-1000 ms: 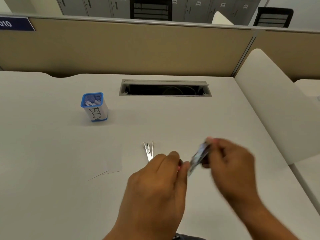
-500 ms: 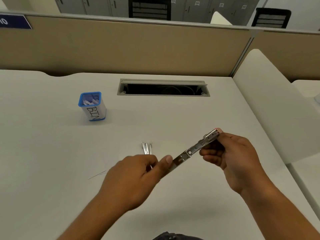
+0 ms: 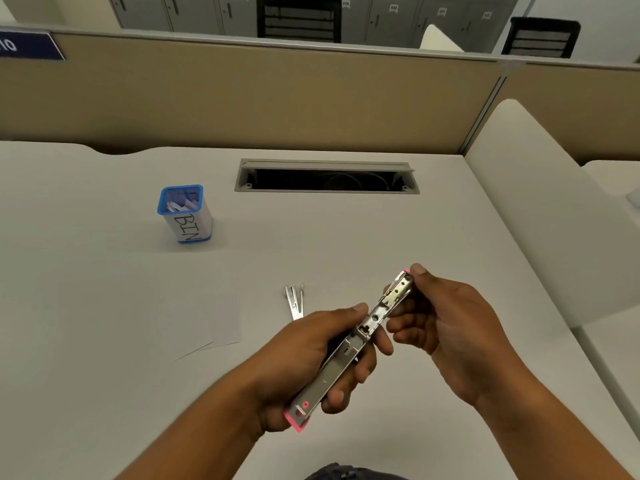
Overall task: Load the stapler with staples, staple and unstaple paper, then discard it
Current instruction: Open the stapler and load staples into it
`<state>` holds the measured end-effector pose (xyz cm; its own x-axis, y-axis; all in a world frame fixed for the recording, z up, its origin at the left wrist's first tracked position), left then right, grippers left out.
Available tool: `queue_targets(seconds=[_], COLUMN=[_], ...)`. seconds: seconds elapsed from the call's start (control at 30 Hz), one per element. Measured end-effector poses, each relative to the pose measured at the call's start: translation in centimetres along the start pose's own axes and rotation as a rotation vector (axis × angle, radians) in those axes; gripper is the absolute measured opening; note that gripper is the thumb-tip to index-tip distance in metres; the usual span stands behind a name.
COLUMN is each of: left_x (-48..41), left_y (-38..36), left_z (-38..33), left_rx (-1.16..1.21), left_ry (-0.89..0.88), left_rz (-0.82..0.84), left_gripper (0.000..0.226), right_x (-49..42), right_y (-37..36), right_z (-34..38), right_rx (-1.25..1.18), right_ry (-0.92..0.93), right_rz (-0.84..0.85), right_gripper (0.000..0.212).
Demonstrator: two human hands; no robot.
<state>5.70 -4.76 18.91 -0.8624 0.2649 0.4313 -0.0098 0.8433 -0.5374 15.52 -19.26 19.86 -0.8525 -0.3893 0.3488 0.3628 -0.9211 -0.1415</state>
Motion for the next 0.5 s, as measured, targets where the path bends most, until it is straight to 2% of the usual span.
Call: queue_targets(seconds=[0.1,0.2,0.33,0.5], left_x=[-0.1,-0.3,-0.4,-0.5], left_y=[-0.4,-0.6,-0.5,-0.6], left_z=[0.6,0.9,1.2,1.2], left_rx=[0.059,0.112,0.213,0.263], left_ry=[0.050,0.028,-0.025,-0.048], left_rz=[-0.033,-0.070,-0.151,-0.190], left_gripper=[0.048,0.045,0.035,0.034], right_x=[0.1,0.2,0.8,1.6], right_y=[0.0,-0.2,0.3,0.1], right_z=[0.0,0.1,0.4,0.3], right_rx=[0.090,0.203,0.438,0.706], right_ry=[0.026,0.098,0.453,0.712], right_rz=[0.000,-0.058,-0.237,-0.218], right_gripper=[0.045,0.039,0.017,0.023])
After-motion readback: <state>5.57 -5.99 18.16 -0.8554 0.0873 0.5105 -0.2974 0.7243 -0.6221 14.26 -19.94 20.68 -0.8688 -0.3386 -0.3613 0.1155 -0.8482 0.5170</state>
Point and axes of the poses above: each hand's wrist, its own x-axis away from the middle knuckle, its own y-axis out of the back of the hand, z = x × y, the point moved 2 cm from there along -x, towards the middle knuckle, and after that the axes turned 2 degrees about -z, right-handed, at the moved point
